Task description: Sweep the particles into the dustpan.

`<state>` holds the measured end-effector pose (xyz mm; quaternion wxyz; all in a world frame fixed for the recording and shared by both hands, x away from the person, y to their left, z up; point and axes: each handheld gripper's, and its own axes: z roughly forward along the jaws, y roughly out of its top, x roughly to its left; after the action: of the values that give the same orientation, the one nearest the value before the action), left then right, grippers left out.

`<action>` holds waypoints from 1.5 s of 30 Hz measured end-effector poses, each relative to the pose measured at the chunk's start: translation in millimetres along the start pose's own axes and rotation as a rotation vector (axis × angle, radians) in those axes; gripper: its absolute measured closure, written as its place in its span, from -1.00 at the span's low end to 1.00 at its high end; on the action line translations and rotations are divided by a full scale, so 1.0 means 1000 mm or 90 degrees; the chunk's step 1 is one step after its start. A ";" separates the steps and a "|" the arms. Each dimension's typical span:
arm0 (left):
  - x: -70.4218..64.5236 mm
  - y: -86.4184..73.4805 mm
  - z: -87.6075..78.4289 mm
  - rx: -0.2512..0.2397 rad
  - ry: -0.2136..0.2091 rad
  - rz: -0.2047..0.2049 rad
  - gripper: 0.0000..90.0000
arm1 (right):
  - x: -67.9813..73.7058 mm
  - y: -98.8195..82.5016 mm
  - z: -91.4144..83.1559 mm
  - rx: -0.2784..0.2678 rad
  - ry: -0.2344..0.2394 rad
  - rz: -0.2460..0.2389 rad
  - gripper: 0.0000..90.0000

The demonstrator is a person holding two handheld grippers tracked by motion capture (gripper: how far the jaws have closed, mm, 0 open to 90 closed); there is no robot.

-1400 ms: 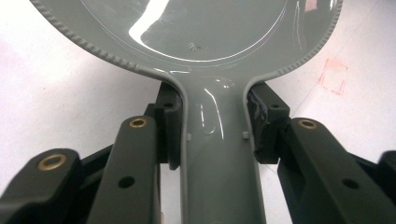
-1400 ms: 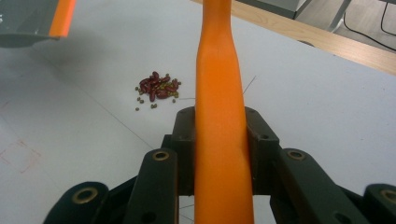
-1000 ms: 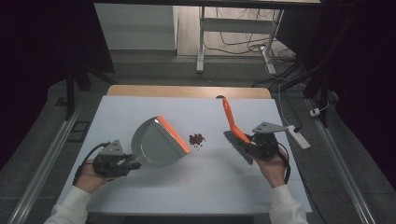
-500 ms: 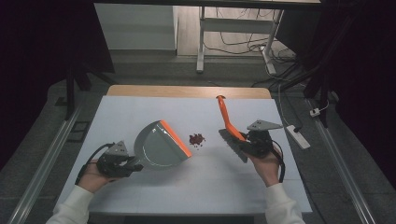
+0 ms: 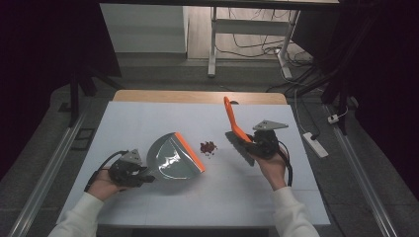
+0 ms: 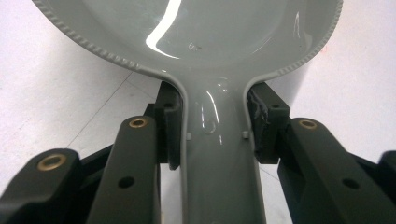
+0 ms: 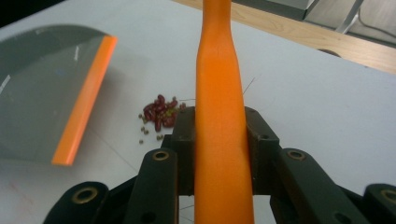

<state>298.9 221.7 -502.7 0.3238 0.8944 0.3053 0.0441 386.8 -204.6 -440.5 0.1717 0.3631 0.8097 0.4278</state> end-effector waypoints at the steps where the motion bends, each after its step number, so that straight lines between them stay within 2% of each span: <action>1: 0.001 0.000 0.001 0.005 -0.001 0.000 0.38 | -0.001 0.002 0.003 -0.001 0.005 0.008 0.55; 8: 0.007 0.003 0.009 0.023 -0.015 -0.005 0.38 | -0.001 0.013 0.026 0.019 -0.010 0.016 0.55; 12: 0.009 0.008 0.014 0.033 -0.030 0.006 0.38 | -0.002 0.016 0.040 0.038 -0.019 0.016 0.55; 16: 0.008 0.013 0.019 0.045 -0.037 0.014 0.38 | -0.004 0.015 0.053 0.055 -0.019 0.012 0.55; 22: 0.008 0.015 0.021 0.046 -0.041 0.014 0.38 | -0.002 0.017 0.066 0.057 -0.015 0.013 0.55; 29: 0.006 0.018 0.021 0.040 -0.049 0.009 0.38 | 0.002 0.020 0.077 0.064 -0.018 -0.001 0.55; 36: 0.007 0.020 0.024 0.046 -0.056 -0.004 0.37 | 0.002 0.022 0.082 0.072 -0.016 -0.004 0.55; 45: 0.009 0.021 0.026 0.041 -0.068 -0.008 0.37 | 0.003 0.023 0.089 0.089 -0.016 -0.014 0.55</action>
<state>324.0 199.5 -511.1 0.3113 0.9035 0.2941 -0.0156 447.3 -143.6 -472.8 0.1610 0.3710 0.8391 0.3639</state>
